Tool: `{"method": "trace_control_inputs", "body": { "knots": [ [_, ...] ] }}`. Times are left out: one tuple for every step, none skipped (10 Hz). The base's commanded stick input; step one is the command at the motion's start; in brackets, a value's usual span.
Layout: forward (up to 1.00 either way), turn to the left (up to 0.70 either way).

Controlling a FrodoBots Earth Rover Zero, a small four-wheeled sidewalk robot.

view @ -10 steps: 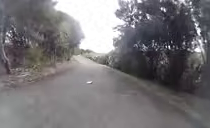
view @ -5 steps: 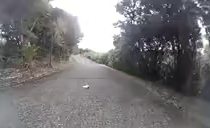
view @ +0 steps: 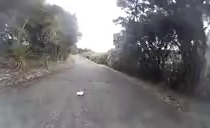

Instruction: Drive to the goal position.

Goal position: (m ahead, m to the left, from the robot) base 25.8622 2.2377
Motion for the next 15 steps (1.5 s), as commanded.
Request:
{"method": "trace_control_inputs", "body": {
  "knots": [
    [1.0, 0.0],
    [1.0, 0.0],
    [1.0, 0.0],
    [1.0, 0.0],
    [1.0, 0.0],
    [1.0, 0.0],
    [1.0, 0.0],
    [1.0, 0.01],
    [1.0, 0.03],
    [1.0, 0.05],
    [1.0, 0.05],
    [1.0, 0.05],
    [1.0, 0.04],
    [1.0, 0.02],
    [1.0, 0.0]
  ]
}}
